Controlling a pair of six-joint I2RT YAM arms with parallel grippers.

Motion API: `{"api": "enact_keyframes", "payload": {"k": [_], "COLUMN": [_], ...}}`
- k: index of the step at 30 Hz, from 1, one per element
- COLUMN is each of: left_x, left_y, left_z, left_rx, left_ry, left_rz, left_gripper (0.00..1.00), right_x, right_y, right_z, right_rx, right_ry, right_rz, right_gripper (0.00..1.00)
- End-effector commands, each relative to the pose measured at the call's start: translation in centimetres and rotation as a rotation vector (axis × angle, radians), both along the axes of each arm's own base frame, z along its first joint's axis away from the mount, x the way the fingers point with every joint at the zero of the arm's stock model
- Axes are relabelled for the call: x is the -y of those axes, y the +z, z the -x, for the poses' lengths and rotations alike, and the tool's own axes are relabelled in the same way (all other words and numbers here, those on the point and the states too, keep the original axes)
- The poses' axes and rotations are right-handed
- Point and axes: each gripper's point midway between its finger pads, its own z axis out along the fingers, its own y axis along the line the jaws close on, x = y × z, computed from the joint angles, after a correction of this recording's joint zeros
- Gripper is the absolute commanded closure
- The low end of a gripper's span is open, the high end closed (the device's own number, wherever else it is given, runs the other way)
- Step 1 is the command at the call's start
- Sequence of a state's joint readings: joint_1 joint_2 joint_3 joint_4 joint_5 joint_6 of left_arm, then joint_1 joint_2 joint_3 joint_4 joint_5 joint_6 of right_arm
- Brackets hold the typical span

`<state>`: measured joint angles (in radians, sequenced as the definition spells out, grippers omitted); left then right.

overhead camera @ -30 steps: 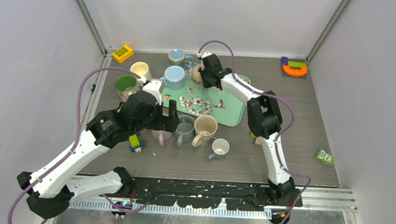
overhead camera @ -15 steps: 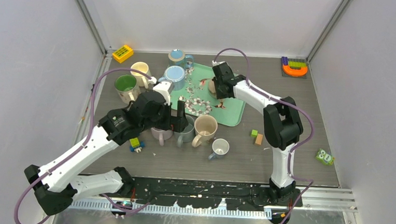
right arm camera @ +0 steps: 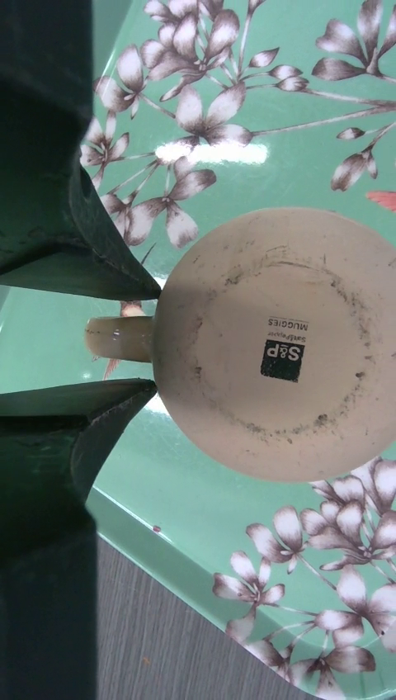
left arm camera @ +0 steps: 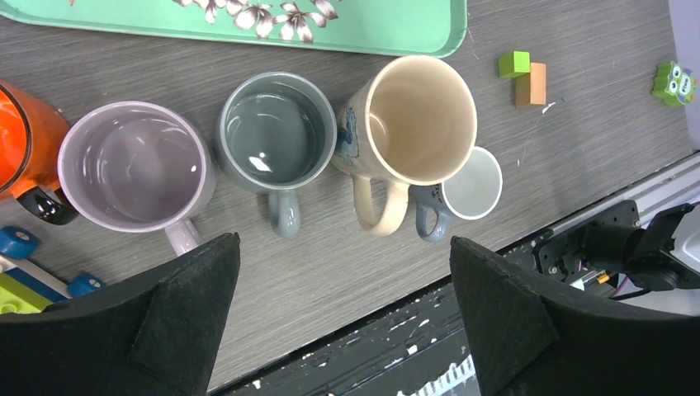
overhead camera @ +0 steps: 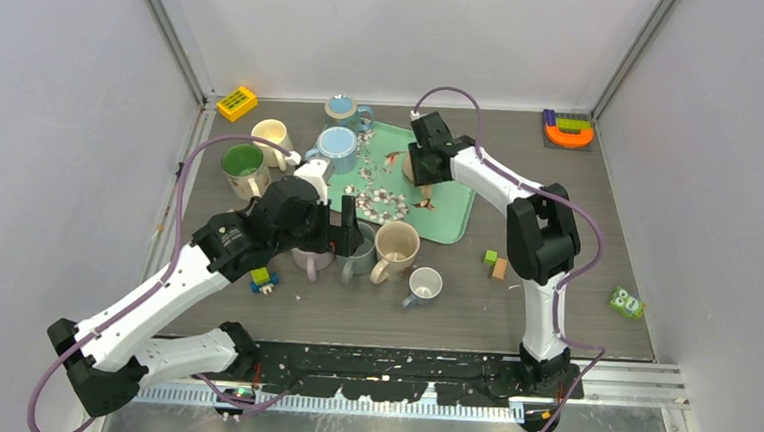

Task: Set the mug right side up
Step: Turn over the cup on the tray.

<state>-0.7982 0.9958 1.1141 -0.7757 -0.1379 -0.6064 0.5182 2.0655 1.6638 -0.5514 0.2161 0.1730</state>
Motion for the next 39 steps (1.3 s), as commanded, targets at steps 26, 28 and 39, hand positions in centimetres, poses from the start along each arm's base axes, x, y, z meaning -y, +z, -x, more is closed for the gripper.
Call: {"api": "enact_keyframes", "payload": {"k": [26, 28, 39], "left_x": [4.3, 4.6, 5.1], "left_y": [0.8, 0.7, 1.2], "left_z": [-2.9, -3.0, -5.3], "left_rx": [-0.056, -0.064, -0.123], "left_ry": [0.027, 0.030, 0.038], "left_rz": [0.145, 0.153, 0.339], "left_gripper": [0.00, 0.00, 0.00], "right_x": [-0.1, 0.0, 0.7], "right_y": [0.0, 0.0, 4.8], "right_z": [-2.8, -3.1, -3.3], "right_rx": [-0.035, -0.035, 0.026], "right_ry": [-0.054, -0.056, -0.079], "right_rz": [-0.052, -0.057, -0.136], "right_gripper": [0.63, 0.68, 0.99]}}
